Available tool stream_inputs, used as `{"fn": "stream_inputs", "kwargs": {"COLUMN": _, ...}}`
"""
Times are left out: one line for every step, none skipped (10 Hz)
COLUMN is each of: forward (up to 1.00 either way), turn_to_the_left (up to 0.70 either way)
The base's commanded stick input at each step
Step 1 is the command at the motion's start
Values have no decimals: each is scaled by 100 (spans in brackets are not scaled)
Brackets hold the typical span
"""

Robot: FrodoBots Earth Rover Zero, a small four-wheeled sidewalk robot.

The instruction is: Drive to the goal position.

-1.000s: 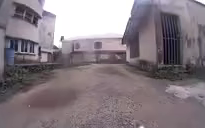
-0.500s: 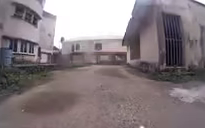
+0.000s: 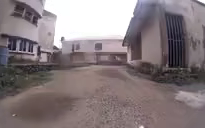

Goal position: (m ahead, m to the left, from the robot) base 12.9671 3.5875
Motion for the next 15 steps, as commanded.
{"fn": "stream_inputs", "kwargs": {"forward": 30, "turn_to_the_left": 0}}
{"fn": "stream_inputs", "kwargs": {"forward": 30, "turn_to_the_left": 0}}
{"fn": "stream_inputs", "kwargs": {"forward": 30, "turn_to_the_left": 0}}
{"fn": "stream_inputs", "kwargs": {"forward": 30, "turn_to_the_left": 0}}
{"fn": "stream_inputs", "kwargs": {"forward": 30, "turn_to_the_left": 0}}
{"fn": "stream_inputs", "kwargs": {"forward": 30, "turn_to_the_left": 0}}
{"fn": "stream_inputs", "kwargs": {"forward": 30, "turn_to_the_left": 0}}
{"fn": "stream_inputs", "kwargs": {"forward": 30, "turn_to_the_left": 0}}
{"fn": "stream_inputs", "kwargs": {"forward": 30, "turn_to_the_left": 0}}
{"fn": "stream_inputs", "kwargs": {"forward": 30, "turn_to_the_left": 0}}
{"fn": "stream_inputs", "kwargs": {"forward": 30, "turn_to_the_left": 0}}
{"fn": "stream_inputs", "kwargs": {"forward": 30, "turn_to_the_left": 0}}
{"fn": "stream_inputs", "kwargs": {"forward": 30, "turn_to_the_left": 0}}
{"fn": "stream_inputs", "kwargs": {"forward": 30, "turn_to_the_left": 0}}
{"fn": "stream_inputs", "kwargs": {"forward": 30, "turn_to_the_left": 0}}
